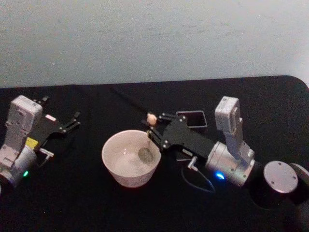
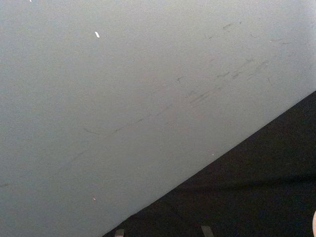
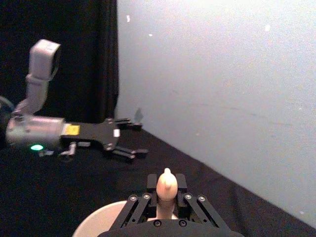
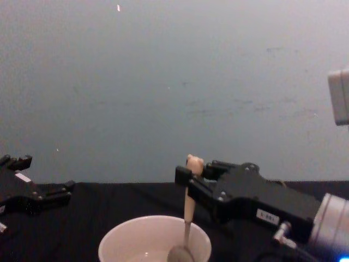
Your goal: Pick up the stirring spoon with one hand, stir inside the cup, then place it back in its original position.
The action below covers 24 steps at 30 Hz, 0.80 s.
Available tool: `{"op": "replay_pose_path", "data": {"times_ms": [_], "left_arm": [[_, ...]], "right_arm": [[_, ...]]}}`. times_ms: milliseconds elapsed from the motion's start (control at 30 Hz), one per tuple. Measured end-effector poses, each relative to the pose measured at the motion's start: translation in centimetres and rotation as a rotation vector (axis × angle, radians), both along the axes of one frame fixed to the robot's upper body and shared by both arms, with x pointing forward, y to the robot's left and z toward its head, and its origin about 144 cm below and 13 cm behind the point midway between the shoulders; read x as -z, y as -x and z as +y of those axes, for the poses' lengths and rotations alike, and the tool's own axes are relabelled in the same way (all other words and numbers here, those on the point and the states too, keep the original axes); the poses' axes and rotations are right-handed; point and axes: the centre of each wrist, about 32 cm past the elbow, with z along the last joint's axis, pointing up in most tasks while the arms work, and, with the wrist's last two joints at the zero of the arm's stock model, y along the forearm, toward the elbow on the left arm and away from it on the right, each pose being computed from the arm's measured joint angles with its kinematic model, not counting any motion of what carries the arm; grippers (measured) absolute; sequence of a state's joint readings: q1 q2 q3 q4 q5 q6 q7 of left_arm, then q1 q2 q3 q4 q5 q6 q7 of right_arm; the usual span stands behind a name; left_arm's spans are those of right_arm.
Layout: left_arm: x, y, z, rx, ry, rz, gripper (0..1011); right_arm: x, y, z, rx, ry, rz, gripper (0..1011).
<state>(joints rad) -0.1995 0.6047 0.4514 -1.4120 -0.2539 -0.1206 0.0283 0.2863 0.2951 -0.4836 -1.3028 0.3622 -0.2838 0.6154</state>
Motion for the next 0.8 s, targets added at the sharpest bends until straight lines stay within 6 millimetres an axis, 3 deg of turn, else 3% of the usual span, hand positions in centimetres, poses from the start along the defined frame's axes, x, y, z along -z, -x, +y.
{"op": "replay_pose_path", "data": {"times_ms": [233, 433, 800], "left_arm": [[0.0, 0.0, 0.0, 0.000, 0.000, 0.000, 1001], [0.0, 0.0, 0.0, 0.000, 0.000, 0.000, 1001], [0.0, 0.0, 0.0, 0.000, 0.000, 0.000, 1001]], "right_arm": [[0.2, 1.2, 0.0, -0.051, 0.012, 0.019, 212], [0.2, 1.8, 1.3, -0.100, -0.004, 0.024, 212], [0.1, 0.0, 3.4, -0.056, -0.018, 0.020, 212]]}}
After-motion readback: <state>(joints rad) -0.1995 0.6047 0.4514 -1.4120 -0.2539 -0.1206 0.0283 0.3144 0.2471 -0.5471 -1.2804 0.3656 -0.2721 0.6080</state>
